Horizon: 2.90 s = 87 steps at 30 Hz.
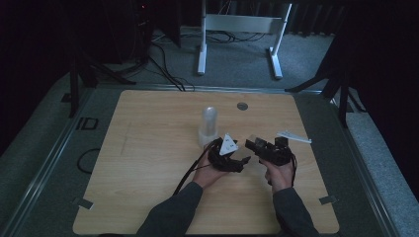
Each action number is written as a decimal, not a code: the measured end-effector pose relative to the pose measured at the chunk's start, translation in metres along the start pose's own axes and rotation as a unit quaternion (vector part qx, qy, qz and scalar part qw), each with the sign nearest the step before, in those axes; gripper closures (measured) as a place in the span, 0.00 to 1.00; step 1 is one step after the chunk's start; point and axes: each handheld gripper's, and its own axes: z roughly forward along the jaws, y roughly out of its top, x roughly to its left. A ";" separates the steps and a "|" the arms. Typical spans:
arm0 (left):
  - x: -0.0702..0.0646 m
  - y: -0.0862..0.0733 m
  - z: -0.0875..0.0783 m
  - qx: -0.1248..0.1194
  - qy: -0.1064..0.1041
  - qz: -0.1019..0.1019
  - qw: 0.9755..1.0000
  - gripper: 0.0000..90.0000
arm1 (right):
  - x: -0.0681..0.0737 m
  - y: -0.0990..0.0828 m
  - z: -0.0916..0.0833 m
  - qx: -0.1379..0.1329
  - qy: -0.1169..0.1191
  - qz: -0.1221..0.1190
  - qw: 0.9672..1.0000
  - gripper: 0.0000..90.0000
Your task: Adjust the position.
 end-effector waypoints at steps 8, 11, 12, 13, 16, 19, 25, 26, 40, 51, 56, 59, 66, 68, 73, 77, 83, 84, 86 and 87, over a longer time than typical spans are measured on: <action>-0.002 0.000 0.003 0.002 -0.002 0.003 1.000 0.27 | -0.001 -0.001 0.001 -0.003 0.011 0.016 1.000 0.46; -0.003 -0.001 0.005 0.003 -0.002 0.003 1.000 0.27 | -0.003 -0.001 0.001 -0.006 0.025 0.029 0.999 0.46; -0.003 -0.001 0.005 0.003 -0.002 0.003 1.000 0.27 | -0.003 -0.001 0.001 -0.007 0.027 0.031 0.999 0.46; -0.004 -0.001 0.005 0.003 -0.002 0.003 1.000 0.27 | -0.003 -0.001 0.001 -0.008 0.028 0.033 0.999 0.46; -0.005 -0.001 0.005 0.002 -0.002 0.004 1.000 0.26 | -0.004 -0.002 0.001 -0.009 0.034 0.039 0.999 0.46; -0.005 -0.002 0.005 0.001 -0.002 0.005 1.000 0.26 | -0.005 -0.002 0.000 -0.011 0.040 0.048 0.998 0.46; -0.005 -0.003 0.007 0.002 -0.003 0.005 1.000 0.25 | -0.008 -0.003 0.000 -0.015 0.052 0.064 0.997 0.46; -0.005 -0.003 0.007 0.002 -0.003 0.005 1.000 0.25 | -0.009 -0.003 0.000 -0.015 0.055 0.067 0.996 0.46; -0.006 -0.007 0.010 0.007 -0.004 0.003 1.000 0.24 | -0.013 -0.002 -0.002 -0.021 0.069 0.087 0.994 0.46; -0.007 -0.008 0.010 0.009 -0.004 0.003 1.000 0.24 | -0.016 -0.004 -0.003 -0.024 0.080 0.102 0.991 0.46; -0.007 -0.009 0.011 0.009 -0.006 0.002 1.000 0.23 | -0.018 -0.005 -0.003 -0.026 0.086 0.112 0.990 0.46; -0.007 -0.009 0.011 0.010 -0.005 0.003 1.000 0.23 | -0.019 -0.006 -0.003 -0.026 0.087 0.116 0.989 0.46; -0.008 -0.009 0.010 0.010 -0.003 0.003 1.000 0.27 | -0.021 -0.006 -0.003 -0.027 0.088 0.117 0.989 0.46; -0.008 -0.009 0.010 0.011 -0.003 0.006 1.000 0.28 | -0.021 -0.007 -0.003 -0.025 0.088 0.116 0.989 0.46; -0.010 -0.009 0.011 0.012 -0.005 0.009 1.000 0.30 | -0.022 -0.007 -0.003 -0.024 0.088 0.116 0.989 0.46; -0.011 -0.008 0.010 0.009 -0.004 0.011 1.000 0.30 | -0.023 -0.007 -0.003 -0.024 0.091 0.115 0.989 0.45; -0.011 -0.008 0.009 0.011 -0.008 0.014 1.000 0.31 | -0.024 -0.007 -0.004 -0.021 0.090 0.113 0.989 0.42; -0.011 -0.008 0.009 0.011 -0.008 0.015 1.000 0.31 | -0.025 -0.006 -0.004 -0.020 0.090 0.113 0.989 0.41; -0.010 -0.008 0.009 0.011 -0.008 0.014 1.000 0.31 | -0.025 -0.006 -0.004 -0.019 0.089 0.109 0.990 0.39; -0.010 -0.008 0.009 0.011 -0.008 0.014 1.000 0.31 | -0.025 -0.006 -0.004 -0.019 0.089 0.109 0.990 0.39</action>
